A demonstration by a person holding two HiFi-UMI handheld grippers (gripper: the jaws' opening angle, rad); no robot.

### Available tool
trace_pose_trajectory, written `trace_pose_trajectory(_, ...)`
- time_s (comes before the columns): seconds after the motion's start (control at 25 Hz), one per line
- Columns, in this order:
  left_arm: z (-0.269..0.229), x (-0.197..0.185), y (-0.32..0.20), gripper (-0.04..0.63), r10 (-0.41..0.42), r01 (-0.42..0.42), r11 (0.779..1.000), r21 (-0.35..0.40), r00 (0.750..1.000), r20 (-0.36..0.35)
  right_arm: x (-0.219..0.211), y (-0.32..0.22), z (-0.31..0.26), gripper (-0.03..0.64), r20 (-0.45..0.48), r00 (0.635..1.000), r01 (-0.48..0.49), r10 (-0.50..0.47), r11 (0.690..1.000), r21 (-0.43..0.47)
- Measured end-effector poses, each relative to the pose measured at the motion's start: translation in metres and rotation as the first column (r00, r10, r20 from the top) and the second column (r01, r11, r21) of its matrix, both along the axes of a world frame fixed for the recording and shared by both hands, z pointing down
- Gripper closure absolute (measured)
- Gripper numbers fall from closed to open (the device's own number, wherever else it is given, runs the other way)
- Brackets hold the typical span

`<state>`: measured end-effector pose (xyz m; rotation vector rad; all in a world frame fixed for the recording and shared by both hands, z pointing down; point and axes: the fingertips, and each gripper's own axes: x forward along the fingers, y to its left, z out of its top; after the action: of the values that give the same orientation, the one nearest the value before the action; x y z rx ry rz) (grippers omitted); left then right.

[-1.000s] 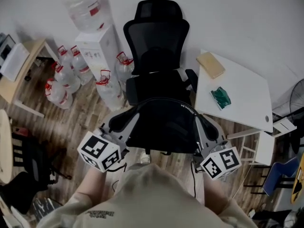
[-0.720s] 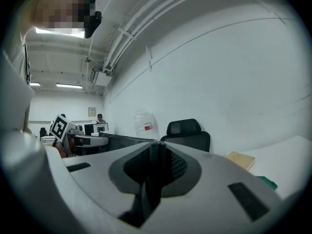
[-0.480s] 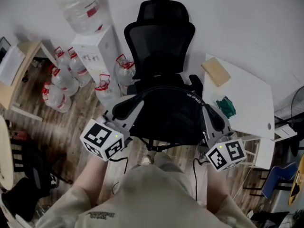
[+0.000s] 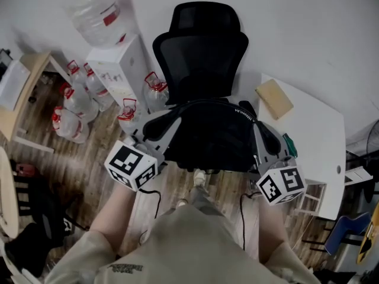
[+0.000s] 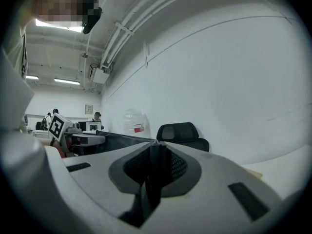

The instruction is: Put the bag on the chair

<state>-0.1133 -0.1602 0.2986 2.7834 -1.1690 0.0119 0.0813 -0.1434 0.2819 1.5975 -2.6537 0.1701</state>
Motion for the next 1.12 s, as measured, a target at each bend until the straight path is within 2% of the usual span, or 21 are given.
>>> trace_pose_trajectory(0.52, 0.031, 0.053, -0.1, 0.523, -0.005, 0.005, 1.0, -0.014, 0.999, 0.038, 0.053, -0.103, 0.038, 0.572, 0.013, 1.0, -0.02, 0.02, 0.999, -0.034)
trace_pose_trajectory(0.8, 0.091, 0.054, -0.217, 0.523, -0.005, 0.009, 0.997, -0.077, 0.998, 0.062, 0.054, -0.226, 0.095, 0.572, -0.013, 1.0, -0.019, 0.018, 0.995, -0.098)
trace_pose_trajectory(1.12, 0.148, 0.062, -0.298, 0.523, -0.062, 0.08, 0.986, -0.146, 0.99, 0.124, 0.061, -0.304, 0.153, 0.572, -0.058, 0.998, -0.013, 0.005, 0.989, -0.148)
